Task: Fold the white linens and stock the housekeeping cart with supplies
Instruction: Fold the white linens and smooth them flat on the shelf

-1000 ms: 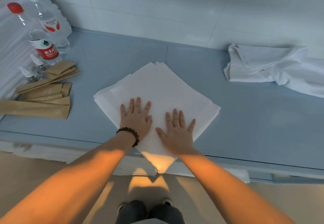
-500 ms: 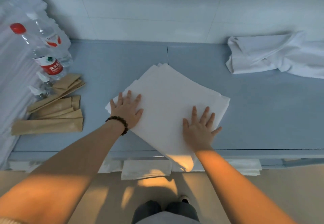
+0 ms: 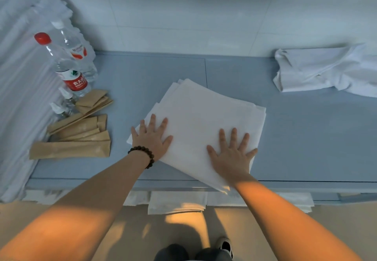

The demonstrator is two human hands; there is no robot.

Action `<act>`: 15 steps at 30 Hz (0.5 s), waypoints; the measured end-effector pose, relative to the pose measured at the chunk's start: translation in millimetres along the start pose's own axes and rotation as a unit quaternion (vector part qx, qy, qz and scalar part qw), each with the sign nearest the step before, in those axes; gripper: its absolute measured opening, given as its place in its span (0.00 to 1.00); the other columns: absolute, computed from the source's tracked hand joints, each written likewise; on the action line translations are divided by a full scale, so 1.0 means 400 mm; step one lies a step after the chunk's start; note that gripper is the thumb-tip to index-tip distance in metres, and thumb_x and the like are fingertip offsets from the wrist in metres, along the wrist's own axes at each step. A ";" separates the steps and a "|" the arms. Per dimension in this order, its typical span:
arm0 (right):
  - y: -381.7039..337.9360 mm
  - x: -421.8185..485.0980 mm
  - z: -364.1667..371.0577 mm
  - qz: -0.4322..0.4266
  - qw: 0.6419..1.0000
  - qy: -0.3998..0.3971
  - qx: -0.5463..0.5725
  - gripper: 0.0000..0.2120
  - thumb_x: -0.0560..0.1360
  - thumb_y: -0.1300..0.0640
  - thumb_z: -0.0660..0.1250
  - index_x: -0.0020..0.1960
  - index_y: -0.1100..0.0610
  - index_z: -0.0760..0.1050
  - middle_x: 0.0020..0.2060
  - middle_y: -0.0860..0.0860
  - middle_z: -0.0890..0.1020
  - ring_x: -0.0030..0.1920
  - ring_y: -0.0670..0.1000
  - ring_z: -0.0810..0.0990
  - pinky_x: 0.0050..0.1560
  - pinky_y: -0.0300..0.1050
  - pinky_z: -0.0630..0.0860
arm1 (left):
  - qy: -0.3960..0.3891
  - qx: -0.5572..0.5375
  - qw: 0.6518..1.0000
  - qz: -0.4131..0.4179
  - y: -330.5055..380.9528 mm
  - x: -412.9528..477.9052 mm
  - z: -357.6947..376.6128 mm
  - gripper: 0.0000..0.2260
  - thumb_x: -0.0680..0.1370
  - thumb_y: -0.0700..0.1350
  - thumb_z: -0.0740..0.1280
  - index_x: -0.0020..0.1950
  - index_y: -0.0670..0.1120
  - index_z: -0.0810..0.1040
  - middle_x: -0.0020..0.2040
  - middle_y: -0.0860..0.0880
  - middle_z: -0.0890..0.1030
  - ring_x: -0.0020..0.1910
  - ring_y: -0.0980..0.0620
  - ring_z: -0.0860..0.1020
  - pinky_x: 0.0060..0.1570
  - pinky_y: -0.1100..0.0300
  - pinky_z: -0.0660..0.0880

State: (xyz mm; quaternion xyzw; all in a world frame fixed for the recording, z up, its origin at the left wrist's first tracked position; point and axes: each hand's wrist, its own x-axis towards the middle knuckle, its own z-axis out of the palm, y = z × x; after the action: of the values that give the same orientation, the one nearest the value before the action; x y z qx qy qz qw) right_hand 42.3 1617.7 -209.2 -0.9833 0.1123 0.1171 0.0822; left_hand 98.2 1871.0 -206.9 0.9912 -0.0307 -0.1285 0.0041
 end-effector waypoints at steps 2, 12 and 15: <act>0.001 0.011 -0.001 -0.020 1.000 -0.005 -0.013 0.36 0.71 0.28 0.37 0.75 0.40 0.34 0.77 0.48 0.36 0.73 0.62 0.29 0.66 0.75 0.38 | 0.009 -0.008 1.000 0.002 -0.013 -0.005 0.002 0.30 0.77 0.67 0.42 0.76 0.61 0.37 0.79 0.50 0.39 0.77 0.40 0.46 0.71 0.35 0.48; -0.073 0.126 -0.029 -0.135 0.988 -0.020 -0.077 0.36 0.69 0.26 0.34 0.74 0.37 0.33 0.76 0.45 0.35 0.74 0.59 0.31 0.69 0.72 0.38 | 0.039 -0.026 0.999 -0.002 -0.062 -0.027 0.018 0.30 0.78 0.66 0.43 0.77 0.59 0.40 0.79 0.50 0.39 0.77 0.40 0.40 0.73 0.38 0.46; -0.100 0.160 -0.029 -0.158 0.983 -0.015 -0.090 0.36 0.69 0.25 0.34 0.74 0.36 0.33 0.76 0.44 0.36 0.75 0.59 0.32 0.69 0.71 0.39 | 0.034 -0.041 0.998 -0.023 -0.089 -0.026 0.027 0.30 0.77 0.67 0.41 0.76 0.61 0.37 0.79 0.52 0.38 0.77 0.41 0.39 0.73 0.40 0.45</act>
State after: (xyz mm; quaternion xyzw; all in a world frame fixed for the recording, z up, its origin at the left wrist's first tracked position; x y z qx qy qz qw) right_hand 114.9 1641.1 -208.4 -0.9902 -0.0571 0.1267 0.0128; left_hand 87.6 1907.0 -215.3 0.9944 -0.0020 -0.0962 0.0431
